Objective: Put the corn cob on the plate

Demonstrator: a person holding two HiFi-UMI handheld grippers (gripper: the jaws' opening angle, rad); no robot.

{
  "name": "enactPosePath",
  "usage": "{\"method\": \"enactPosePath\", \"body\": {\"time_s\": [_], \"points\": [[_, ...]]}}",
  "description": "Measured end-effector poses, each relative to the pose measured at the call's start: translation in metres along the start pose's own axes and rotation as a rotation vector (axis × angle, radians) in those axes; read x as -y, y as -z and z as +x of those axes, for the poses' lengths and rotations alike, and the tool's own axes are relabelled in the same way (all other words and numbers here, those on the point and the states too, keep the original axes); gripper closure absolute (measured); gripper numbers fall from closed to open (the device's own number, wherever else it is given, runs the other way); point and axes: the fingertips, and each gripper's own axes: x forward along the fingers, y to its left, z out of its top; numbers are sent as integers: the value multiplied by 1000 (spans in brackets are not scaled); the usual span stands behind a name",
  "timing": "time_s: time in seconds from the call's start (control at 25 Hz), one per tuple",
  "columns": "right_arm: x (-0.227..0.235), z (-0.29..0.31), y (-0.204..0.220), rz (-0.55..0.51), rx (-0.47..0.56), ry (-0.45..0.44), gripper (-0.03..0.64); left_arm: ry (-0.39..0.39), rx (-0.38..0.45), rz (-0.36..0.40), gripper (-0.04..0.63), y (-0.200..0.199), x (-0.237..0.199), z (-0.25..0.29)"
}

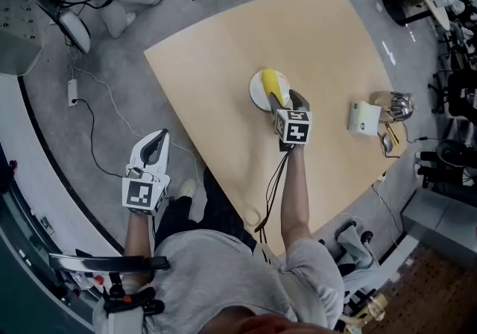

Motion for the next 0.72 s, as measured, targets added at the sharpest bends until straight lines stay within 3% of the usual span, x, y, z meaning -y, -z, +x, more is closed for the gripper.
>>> {"method": "enactPosePath", "body": {"time_s": [0.72], "points": [[-36, -74, -23, 66, 140, 33, 387, 25, 97, 39, 575, -26, -12, -43]]}}
